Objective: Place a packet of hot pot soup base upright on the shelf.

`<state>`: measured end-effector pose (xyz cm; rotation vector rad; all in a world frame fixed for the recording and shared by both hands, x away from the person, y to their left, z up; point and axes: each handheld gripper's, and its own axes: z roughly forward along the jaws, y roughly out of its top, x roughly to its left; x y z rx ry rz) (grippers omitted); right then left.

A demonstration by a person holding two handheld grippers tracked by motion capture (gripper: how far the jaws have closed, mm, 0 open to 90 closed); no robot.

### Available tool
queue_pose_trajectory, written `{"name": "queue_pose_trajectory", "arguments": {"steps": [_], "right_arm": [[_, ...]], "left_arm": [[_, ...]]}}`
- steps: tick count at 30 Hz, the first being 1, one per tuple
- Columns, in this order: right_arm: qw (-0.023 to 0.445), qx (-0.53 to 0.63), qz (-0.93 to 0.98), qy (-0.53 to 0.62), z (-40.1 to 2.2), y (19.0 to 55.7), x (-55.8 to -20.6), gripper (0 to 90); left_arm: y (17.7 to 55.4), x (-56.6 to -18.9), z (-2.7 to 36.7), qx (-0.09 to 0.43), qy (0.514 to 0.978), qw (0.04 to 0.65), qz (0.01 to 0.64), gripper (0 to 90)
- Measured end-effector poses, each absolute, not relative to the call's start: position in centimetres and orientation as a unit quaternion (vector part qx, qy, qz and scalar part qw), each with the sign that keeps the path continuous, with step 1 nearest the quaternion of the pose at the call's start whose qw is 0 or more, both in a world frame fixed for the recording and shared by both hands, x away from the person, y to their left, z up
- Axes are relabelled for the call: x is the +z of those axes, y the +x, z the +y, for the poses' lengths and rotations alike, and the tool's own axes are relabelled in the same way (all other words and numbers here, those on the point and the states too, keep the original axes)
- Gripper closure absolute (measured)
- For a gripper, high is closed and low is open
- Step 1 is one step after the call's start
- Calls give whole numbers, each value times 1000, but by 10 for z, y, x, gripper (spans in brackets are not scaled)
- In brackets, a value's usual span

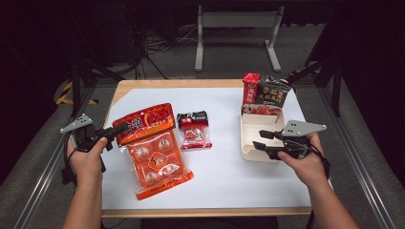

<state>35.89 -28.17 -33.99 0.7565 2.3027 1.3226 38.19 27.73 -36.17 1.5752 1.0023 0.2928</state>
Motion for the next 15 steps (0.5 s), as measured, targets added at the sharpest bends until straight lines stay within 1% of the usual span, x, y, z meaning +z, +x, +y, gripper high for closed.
{"name": "queue_pose_trajectory", "arguments": {"steps": [10,15], "right_arm": [[190,477,814,271,-282,357,-337,508],[190,480,812,271,-282,356,-335,502]], "left_arm": [[367,-337,263,127,681,611,384,899],[354,-320,250,138,695,614,348,899]]}}
